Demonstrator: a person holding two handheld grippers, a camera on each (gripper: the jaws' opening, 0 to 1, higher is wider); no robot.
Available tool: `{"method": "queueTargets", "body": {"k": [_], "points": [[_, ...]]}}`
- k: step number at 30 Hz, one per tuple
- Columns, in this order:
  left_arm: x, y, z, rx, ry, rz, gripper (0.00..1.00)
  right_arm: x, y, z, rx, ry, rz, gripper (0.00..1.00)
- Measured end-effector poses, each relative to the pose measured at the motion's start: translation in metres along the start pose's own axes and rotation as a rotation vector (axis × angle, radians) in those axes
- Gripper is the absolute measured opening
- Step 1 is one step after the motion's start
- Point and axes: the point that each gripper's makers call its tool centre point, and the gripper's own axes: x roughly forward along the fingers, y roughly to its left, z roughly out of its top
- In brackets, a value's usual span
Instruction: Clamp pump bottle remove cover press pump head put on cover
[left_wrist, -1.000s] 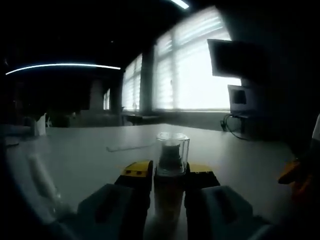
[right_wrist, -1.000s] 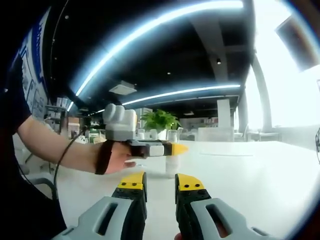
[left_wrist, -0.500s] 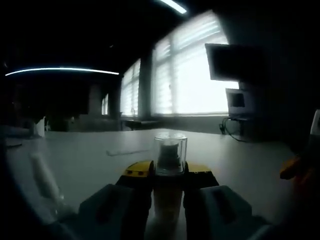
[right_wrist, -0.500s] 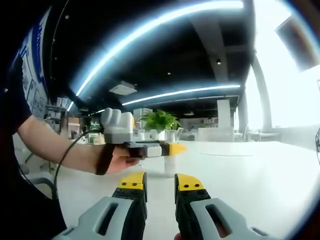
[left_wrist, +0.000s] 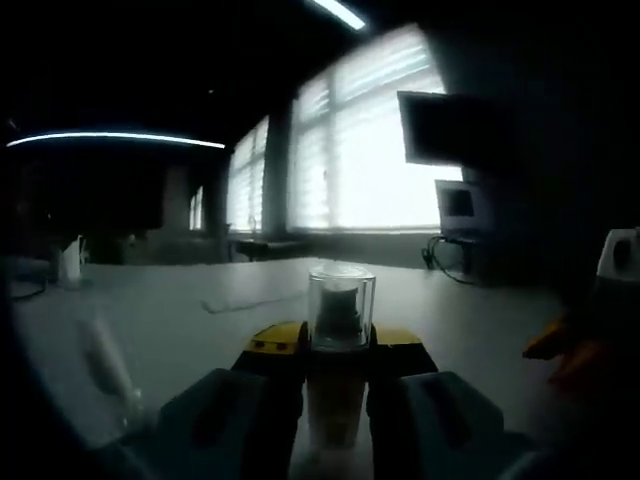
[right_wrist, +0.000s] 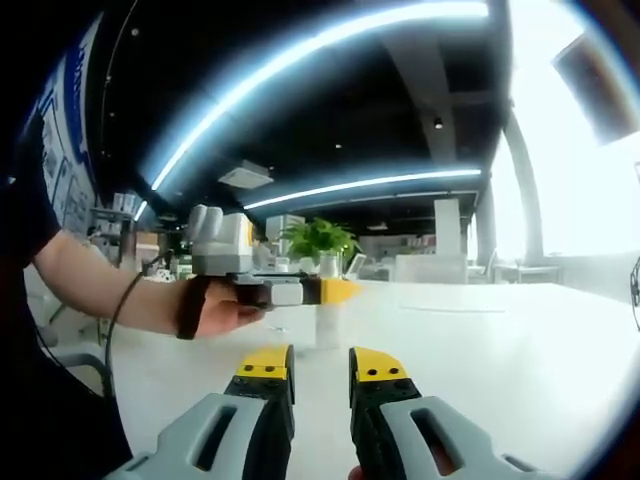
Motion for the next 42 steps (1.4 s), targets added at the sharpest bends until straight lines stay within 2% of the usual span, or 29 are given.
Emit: {"method": "queueTargets", "body": {"k": [4, 9, 11, 16, 20, 27, 29, 36, 42], "points": [[-0.006, -0.003, 0.007, -0.063, 0.002, -0.034, 0.14, 0.000, 0.001, -0.001, -0.005, 0.003, 0.002, 0.16], [-0.020, -0.007, 0.014, 0.027, 0.003, -0.047, 0.14, 0.000, -0.002, 0.000, -0.004, -0.002, -0.004, 0.16], [-0.022, 0.002, 0.016, 0.031, -0.001, -0.054, 0.14, 0.000, -0.002, -0.001, -0.005, 0.000, -0.005, 0.16], [-0.036, 0.006, 0.020, 0.021, -0.016, -0.058, 0.14, 0.001, -0.003, -0.002, -0.009, 0.005, -0.004, 0.16], [-0.048, 0.004, 0.024, 0.001, -0.003, -0.064, 0.14, 0.001, -0.003, -0.003, -0.015, 0.009, -0.004, 0.16], [-0.071, -0.005, 0.034, 0.055, -0.003, -0.089, 0.14, 0.001, -0.004, -0.004, -0.019, 0.017, -0.007, 0.16], [-0.071, -0.002, 0.037, 0.069, -0.008, -0.099, 0.14, 0.001, -0.004, -0.005, -0.020, 0.020, -0.008, 0.16], [-0.079, -0.008, 0.042, -0.008, -0.018, -0.116, 0.14, 0.002, -0.005, -0.008, -0.029, 0.035, -0.007, 0.16], [-0.092, -0.016, 0.032, 0.040, 0.007, -0.141, 0.14, 0.002, -0.004, -0.008, -0.029, 0.035, -0.006, 0.16]]}}
